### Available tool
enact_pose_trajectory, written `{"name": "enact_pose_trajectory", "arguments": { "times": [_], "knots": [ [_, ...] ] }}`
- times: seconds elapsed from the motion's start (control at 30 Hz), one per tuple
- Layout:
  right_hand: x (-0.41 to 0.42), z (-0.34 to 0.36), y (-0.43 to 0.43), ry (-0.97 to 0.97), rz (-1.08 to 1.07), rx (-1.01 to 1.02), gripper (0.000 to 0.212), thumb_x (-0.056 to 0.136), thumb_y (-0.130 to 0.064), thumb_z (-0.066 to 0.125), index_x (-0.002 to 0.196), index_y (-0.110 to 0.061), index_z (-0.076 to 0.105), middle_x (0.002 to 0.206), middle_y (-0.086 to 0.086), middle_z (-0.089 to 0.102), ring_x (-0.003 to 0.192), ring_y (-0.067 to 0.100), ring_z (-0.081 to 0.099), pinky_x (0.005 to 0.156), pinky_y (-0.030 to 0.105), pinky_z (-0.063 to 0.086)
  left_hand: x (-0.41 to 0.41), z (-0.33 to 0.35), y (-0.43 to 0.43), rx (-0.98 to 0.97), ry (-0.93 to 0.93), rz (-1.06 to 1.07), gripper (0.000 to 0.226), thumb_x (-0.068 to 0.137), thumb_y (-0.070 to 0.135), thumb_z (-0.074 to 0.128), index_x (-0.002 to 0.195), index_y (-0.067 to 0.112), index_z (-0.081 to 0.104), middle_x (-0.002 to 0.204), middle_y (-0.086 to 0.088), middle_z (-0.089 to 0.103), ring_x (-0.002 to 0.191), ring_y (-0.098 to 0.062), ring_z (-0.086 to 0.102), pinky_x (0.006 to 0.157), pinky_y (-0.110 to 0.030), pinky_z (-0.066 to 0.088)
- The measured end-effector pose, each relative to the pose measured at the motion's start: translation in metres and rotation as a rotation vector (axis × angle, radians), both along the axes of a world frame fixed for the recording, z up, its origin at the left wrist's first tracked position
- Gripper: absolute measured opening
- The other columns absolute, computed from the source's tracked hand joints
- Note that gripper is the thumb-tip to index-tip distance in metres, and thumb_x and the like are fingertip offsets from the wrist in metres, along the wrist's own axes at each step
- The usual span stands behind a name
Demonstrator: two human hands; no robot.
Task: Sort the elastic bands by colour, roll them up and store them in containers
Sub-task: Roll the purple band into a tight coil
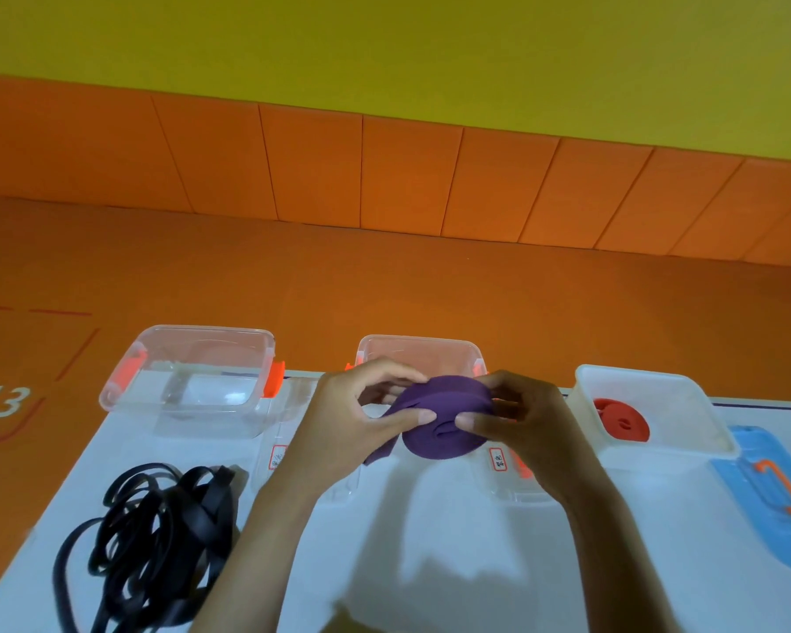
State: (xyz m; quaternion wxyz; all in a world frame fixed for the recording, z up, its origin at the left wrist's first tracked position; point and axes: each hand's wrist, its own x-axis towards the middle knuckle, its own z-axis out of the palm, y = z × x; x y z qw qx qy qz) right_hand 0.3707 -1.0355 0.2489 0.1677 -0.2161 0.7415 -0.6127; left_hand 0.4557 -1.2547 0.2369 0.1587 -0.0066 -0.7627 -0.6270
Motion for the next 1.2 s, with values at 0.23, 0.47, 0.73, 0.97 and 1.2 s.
{"name": "enact_pose_trajectory", "arguments": {
  "times": [0.23,0.47,0.73,0.97,1.2],
  "knots": [
    [0.000,0.000,-0.001,-0.172,-0.006,-0.248,0.033,0.065,-0.020,0.090,0.094,-0.016,0.075,0.103,0.013,0.076,0.099,0.036,0.074,0.075,0.036,0.065,0.002,0.000,0.000,0.120,0.032,0.026,0.016,0.079,0.032,0.088,0.092,0.037,0.080,0.108,0.009,0.079,0.102,-0.016,0.075,0.086,-0.033,0.061],
    [-0.001,0.004,0.007,-0.022,0.100,0.056,0.045,0.065,-0.048,0.092,0.106,-0.043,0.072,0.111,-0.005,0.077,0.107,0.018,0.073,0.076,0.029,0.062,0.001,0.000,0.001,0.081,-0.015,-0.027,0.018,0.080,0.023,0.090,0.093,0.032,0.083,0.105,0.010,0.080,0.100,-0.013,0.075,0.072,-0.028,0.061],
    [-0.002,-0.004,0.002,-0.112,0.051,-0.021,0.031,0.071,-0.034,0.095,0.097,-0.029,0.078,0.105,0.005,0.078,0.104,0.030,0.075,0.073,0.035,0.064,0.002,-0.002,-0.007,0.008,-0.054,-0.096,0.026,0.088,0.015,0.086,0.109,0.030,0.085,0.110,0.011,0.074,0.101,-0.012,0.071,0.079,-0.035,0.064],
    [-0.001,-0.008,-0.006,-0.064,0.077,-0.068,0.035,0.076,-0.042,0.088,0.109,-0.036,0.078,0.113,0.002,0.077,0.109,0.027,0.073,0.075,0.036,0.065,0.001,-0.016,-0.005,0.238,-0.144,-0.010,0.021,0.076,0.007,0.094,0.085,0.017,0.078,0.076,-0.012,0.071,0.058,-0.027,0.058,0.051,-0.039,0.049],
    [-0.003,-0.018,-0.008,-0.052,-0.046,-0.089,0.029,0.076,-0.035,0.090,0.103,-0.037,0.080,0.104,-0.001,0.079,0.100,0.024,0.075,0.072,0.032,0.065,0.003,-0.028,-0.014,0.145,-0.239,-0.062,0.042,0.079,0.029,0.093,0.115,0.033,0.074,0.107,0.003,0.080,0.108,-0.013,0.074,0.079,-0.049,0.066]
  ]
}}
